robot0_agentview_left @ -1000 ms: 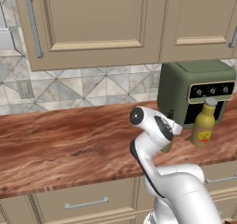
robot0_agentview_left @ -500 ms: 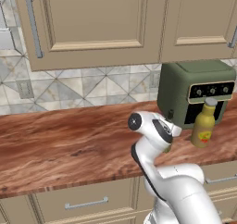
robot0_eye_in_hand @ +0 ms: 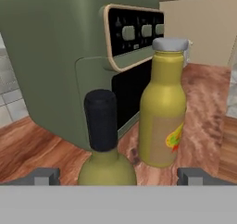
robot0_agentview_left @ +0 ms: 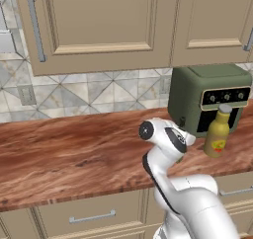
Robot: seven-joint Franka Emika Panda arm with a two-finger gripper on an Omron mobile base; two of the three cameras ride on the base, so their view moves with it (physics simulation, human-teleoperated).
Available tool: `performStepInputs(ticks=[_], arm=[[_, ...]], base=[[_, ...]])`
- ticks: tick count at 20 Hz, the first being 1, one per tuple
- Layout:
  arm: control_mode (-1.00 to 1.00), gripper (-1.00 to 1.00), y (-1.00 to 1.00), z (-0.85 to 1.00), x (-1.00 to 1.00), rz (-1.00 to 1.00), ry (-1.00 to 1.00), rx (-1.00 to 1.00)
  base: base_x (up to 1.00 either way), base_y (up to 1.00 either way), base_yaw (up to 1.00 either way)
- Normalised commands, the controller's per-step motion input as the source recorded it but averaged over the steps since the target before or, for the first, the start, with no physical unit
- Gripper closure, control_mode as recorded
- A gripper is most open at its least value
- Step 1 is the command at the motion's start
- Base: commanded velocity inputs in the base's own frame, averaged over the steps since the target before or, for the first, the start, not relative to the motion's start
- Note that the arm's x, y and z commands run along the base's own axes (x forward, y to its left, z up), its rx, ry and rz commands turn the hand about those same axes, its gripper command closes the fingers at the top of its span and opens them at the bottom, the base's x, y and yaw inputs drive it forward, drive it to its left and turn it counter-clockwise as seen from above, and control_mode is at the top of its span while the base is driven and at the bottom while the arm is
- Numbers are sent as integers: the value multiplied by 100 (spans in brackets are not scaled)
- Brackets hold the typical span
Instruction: There is a wine glass and glass cup on the dining counter. Place the wine bottle next to the wine glass and the juice bottle next to the glass cup.
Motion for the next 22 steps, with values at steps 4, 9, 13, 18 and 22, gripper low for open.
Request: performStepInputs(ticks=[4,9,13,18,22], arm=[[-100,-100,-13,-10,18,0,2,0],[-100,-100,-13,-13,13,0,7,0],[-100,-100,-15,-21,15,0,12,0],[-100,-100,-17,-20,12,0,10,0],[-100,-100,-17,-14,1,0,2,0]], base=[[0,0,0],[0,0,0],[0,0,0],[0,0,0],[0,0,0]])
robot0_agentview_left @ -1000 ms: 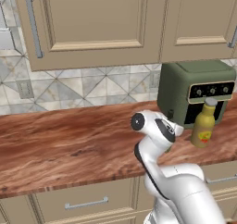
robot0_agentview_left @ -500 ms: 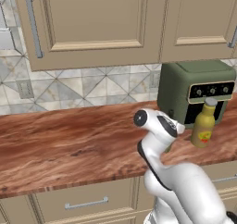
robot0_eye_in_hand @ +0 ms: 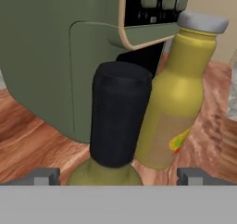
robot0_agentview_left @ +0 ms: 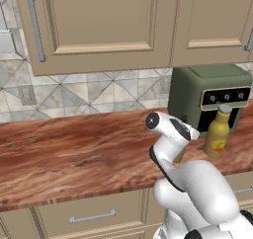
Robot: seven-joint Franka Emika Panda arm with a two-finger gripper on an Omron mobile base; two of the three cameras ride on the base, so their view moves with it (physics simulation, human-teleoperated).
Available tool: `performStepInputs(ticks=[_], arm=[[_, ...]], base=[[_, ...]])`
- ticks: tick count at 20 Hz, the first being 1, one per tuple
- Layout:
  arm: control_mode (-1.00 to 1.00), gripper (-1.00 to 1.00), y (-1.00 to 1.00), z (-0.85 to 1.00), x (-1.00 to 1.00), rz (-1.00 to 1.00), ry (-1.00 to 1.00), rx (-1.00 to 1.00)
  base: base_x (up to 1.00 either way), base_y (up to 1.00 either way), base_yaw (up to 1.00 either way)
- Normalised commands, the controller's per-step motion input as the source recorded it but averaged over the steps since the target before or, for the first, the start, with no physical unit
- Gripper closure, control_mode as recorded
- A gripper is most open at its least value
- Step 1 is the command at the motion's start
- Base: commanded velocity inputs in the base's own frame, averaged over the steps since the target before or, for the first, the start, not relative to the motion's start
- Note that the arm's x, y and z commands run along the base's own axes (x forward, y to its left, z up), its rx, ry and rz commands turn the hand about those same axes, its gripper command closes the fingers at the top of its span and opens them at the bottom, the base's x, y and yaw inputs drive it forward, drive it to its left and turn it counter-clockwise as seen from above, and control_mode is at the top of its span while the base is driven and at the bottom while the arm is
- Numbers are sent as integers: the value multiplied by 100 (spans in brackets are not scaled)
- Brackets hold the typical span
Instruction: There is a wine glass and glass cup on the dining counter. Place the wine bottle next to the wine glass and the juice bottle next to the glass cup.
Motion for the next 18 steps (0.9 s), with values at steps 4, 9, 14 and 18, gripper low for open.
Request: performStepInputs(ticks=[4,9,14,18], arm=[[-100,-100,-12,-16,2,0,1,0],[-100,100,-1,-21,0,0,0,-1],[-100,100,0,-23,-8,0,0,-5],[-100,100,0,-8,-3,0,-1,-2]], base=[[0,0,0],[0,0,0],[0,0,0],[0,0,0]])
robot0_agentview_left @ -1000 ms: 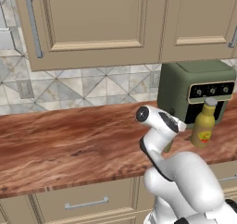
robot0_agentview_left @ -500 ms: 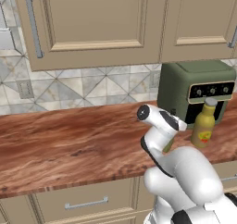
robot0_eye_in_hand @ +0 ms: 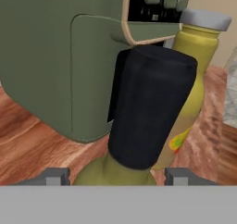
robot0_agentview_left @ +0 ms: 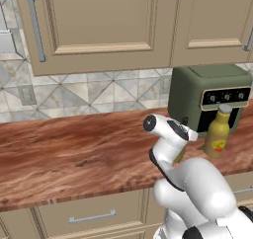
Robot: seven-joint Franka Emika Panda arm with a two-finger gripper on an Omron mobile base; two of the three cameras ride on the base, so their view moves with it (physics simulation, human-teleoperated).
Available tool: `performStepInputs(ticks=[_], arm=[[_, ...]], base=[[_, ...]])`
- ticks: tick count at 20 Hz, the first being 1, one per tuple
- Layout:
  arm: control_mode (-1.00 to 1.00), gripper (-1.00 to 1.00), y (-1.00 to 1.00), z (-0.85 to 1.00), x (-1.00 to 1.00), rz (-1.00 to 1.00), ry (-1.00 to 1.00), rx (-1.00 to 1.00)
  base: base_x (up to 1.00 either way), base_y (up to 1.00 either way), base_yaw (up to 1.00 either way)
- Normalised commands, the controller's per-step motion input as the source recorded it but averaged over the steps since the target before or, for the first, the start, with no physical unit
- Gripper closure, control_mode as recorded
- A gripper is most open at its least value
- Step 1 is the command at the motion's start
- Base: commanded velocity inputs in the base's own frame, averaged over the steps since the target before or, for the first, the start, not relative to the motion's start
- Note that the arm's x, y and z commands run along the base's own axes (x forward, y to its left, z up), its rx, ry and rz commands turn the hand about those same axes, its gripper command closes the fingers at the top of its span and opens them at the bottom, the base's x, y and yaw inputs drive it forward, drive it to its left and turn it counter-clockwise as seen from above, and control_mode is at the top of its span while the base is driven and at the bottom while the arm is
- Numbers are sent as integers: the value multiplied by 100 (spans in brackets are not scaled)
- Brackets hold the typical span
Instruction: There is a wine glass and glass cup on the dining counter. Place the wine bottle next to the wine glass and the juice bottle next to the glass cup.
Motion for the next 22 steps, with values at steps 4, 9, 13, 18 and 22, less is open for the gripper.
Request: performStepInputs(ticks=[4,9,13,18,22], arm=[[-100,100,3,4,-4,1,-7,-1],[-100,100,32,23,-16,3,-3,-5],[-100,100,40,31,-26,10,0,-5],[-100,100,35,38,-30,13,8,-2],[-100,100,23,45,-37,14,8,0]], base=[[0,0,0],[0,0,0],[0,0,0],[0,0,0],[0,0,0]])
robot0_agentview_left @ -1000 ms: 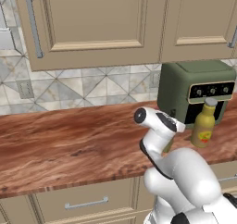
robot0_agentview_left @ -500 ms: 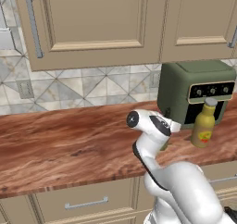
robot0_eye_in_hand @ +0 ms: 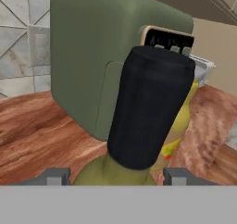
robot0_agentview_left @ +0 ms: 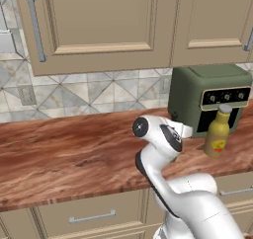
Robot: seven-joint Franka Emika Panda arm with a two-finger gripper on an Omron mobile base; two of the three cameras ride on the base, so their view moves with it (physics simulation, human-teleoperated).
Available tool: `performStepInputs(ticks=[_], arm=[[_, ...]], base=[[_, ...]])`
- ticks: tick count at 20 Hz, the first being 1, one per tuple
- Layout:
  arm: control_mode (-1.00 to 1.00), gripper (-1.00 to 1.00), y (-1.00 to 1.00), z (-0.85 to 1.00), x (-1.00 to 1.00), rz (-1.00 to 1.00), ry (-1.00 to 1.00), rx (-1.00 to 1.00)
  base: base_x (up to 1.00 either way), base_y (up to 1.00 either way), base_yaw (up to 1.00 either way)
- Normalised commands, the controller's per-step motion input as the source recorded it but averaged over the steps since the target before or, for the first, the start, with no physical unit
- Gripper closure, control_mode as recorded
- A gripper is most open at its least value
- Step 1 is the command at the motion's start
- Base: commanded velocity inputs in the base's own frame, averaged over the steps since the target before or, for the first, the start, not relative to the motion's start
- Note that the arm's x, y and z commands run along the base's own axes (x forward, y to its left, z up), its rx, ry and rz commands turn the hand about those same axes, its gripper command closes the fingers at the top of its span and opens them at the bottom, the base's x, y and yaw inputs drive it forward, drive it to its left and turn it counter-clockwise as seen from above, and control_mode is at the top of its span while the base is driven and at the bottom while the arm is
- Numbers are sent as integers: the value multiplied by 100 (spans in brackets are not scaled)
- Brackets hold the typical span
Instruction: There is a wine glass and glass cup on the dining counter. Place the wine bottle next to the wine glass and the juice bottle next to the glass cup.
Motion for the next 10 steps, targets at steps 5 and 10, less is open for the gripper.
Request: performStepInputs(ticks=[5,10], arm=[[-100,100,10,38,-51,15,0,0],[-100,100,0,30,-48,10,-5,0]], base=[[0,0,0],[0,0,0]])
